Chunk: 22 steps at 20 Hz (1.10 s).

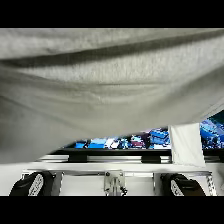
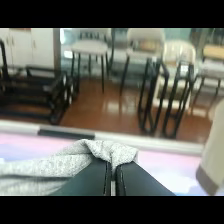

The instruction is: Fold the shirts.

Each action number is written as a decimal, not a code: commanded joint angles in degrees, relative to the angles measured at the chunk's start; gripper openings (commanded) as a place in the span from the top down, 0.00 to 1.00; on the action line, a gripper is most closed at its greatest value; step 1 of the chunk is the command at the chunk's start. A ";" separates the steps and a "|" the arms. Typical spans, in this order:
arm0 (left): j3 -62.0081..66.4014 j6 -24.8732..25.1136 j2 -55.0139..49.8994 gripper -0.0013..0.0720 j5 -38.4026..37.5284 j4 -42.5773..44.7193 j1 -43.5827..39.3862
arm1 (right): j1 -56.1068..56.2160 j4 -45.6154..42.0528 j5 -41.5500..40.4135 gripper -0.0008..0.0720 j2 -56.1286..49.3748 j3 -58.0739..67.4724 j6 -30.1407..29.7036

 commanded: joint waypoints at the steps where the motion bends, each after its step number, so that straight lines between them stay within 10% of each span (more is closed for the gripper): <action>1: -2.99 -0.37 -2.51 0.94 -9.90 1.90 0.02 | 0.07 -4.90 13.64 0.89 -4.31 0.09 2.08; 7: -20.68 1.99 -19.34 0.94 -9.31 -1.62 -1.81 | 0.07 -7.74 11.67 0.89 -24.92 -12.00 3.04; 18: -19.50 -4.04 -59.67 0.94 26.03 -2.27 -15.37 | 4.76 -0.33 -39.30 0.89 -58.88 -14.82 0.48; 22: -19.50 -4.07 -64.72 0.94 31.76 -2.27 -16.70 | 4.66 -0.28 -44.00 0.89 -62.31 -14.84 2.80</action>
